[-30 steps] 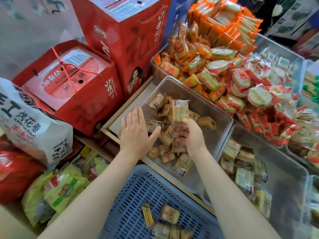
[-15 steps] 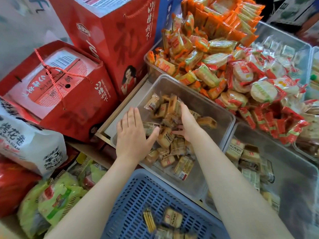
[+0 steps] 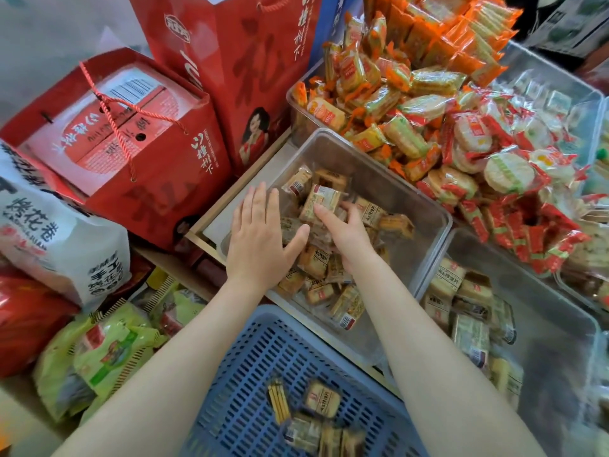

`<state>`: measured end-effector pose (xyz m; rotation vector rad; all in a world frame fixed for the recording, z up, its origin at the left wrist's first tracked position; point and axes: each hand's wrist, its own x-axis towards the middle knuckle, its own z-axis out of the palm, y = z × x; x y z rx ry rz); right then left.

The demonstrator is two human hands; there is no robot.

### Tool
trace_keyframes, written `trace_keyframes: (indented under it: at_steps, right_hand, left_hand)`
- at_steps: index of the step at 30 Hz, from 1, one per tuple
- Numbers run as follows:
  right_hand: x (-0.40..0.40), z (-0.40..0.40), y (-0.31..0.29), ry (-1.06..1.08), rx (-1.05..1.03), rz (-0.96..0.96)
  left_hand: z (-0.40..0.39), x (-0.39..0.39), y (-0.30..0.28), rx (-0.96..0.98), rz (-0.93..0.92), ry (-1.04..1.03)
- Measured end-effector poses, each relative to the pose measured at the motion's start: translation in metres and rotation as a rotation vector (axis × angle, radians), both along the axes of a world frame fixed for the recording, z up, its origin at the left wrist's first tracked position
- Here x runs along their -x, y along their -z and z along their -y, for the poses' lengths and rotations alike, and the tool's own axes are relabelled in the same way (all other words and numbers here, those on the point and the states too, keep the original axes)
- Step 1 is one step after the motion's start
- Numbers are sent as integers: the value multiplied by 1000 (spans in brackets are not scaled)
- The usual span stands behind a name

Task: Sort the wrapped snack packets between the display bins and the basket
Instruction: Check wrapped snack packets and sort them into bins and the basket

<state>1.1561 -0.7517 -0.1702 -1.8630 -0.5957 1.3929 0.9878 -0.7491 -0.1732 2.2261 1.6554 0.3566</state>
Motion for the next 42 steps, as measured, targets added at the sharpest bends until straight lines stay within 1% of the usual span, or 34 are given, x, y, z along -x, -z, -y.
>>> trace_keyframes:
  at_steps: [2, 3, 4, 6, 7, 8, 9, 12, 15, 17, 19, 20, 24, 26, 28, 31, 32, 35, 39, 42]
  right_hand:
    - [1, 21, -12, -40, -37, -17]
    - [2, 33, -21, -66, -60, -19]
    - [2, 45, -31, -104, -79, -9]
    - [4, 76, -49, -154, -124, -1]
    - [6, 93, -58, -158, -146, -10]
    - [10, 110, -66, -151, -153, -26]
    - [14, 127, -74, -123, -159, -49]
    - [23, 174, -88, -39, -166, -41]
    - [24, 217, -99, 3, -156, -41]
    - [23, 242, -109, 17, -156, -41]
    - [20, 266, -118, 55, -125, -71]
    - [18, 276, -122, 61, -107, -89]
    - [16, 310, -129, 46, -34, -158]
    - [19, 320, -130, 62, -21, -119]
    - [23, 326, -130, 77, -44, -43]
    - [29, 335, -131, 41, -86, 157]
    - [31, 338, -131, 40, -111, 165]
    - [41, 347, -131, 26, -175, 103]
    - [49, 356, -125, 116, -267, 194]
    - [51, 364, -124, 148, -280, 263]
  left_hand:
    - [5, 3, 2, -94, 164, 65]
    - [9, 5, 1, -89, 288, 46]
    - [15, 7, -5, -8, 435, 0]
    - [38, 8, -25, 293, 738, -138]
    - [52, 7, -35, 454, 859, -173]
    - [67, 7, -43, 569, 928, -181]
    - [80, 7, -48, 643, 955, -169]
    - [119, 10, -59, 814, 1042, -161]
    - [152, 11, -66, 1007, 1134, -261]
    - [166, 9, -70, 1099, 1152, -298]
    - [177, 11, -73, 1156, 1150, -289]
    - [183, 12, -75, 1163, 1145, -274]
    - [213, 18, -89, 1080, 1127, -108]
    - [222, 22, -91, 1042, 1110, 0]
    - [226, 27, -92, 998, 1053, 108]
    - [236, 33, -96, 981, 1015, 228]
    - [240, 33, -96, 984, 1013, 249]
    - [246, 36, -97, 979, 1008, 292]
    - [249, 41, -97, 952, 947, 348]
    - [256, 40, -98, 1002, 953, 324]
